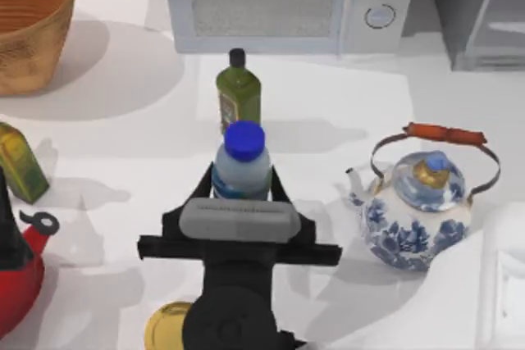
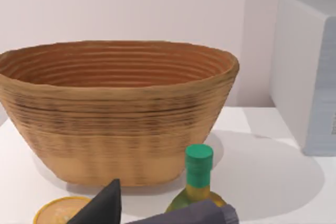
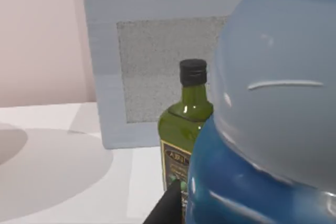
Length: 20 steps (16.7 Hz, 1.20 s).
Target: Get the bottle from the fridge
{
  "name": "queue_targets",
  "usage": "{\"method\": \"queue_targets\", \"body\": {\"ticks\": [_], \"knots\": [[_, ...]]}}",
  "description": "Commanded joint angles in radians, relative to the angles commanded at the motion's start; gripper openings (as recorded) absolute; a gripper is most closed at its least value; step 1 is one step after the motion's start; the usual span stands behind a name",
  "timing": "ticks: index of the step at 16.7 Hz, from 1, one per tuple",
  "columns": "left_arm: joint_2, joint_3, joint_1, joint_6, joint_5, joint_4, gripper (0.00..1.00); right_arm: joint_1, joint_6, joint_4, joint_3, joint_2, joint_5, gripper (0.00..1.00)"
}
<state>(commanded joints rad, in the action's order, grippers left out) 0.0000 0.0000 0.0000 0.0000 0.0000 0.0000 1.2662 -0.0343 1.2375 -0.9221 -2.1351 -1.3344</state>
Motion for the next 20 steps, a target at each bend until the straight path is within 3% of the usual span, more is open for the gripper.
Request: {"method": "queue_targets", "body": {"ticks": [5, 8, 12, 20], "knots": [[0.000, 0.000, 0.000, 0.000, 0.000, 0.000, 1.00, -0.090, -0.001, 0.059, -0.022, -0.085, 0.057, 0.00], [0.000, 0.000, 0.000, 0.000, 0.000, 0.000, 1.00, -0.084, 0.032, 0.047, -0.051, -0.131, 0.118, 0.00], [0.000, 0.000, 0.000, 0.000, 0.000, 0.000, 1.00, -0.082, 0.036, 0.045, -0.054, -0.135, 0.122, 0.00], [0.000, 0.000, 0.000, 0.000, 0.000, 0.000, 1.00, -0.082, 0.036, 0.045, -0.054, -0.135, 0.122, 0.60]]}}
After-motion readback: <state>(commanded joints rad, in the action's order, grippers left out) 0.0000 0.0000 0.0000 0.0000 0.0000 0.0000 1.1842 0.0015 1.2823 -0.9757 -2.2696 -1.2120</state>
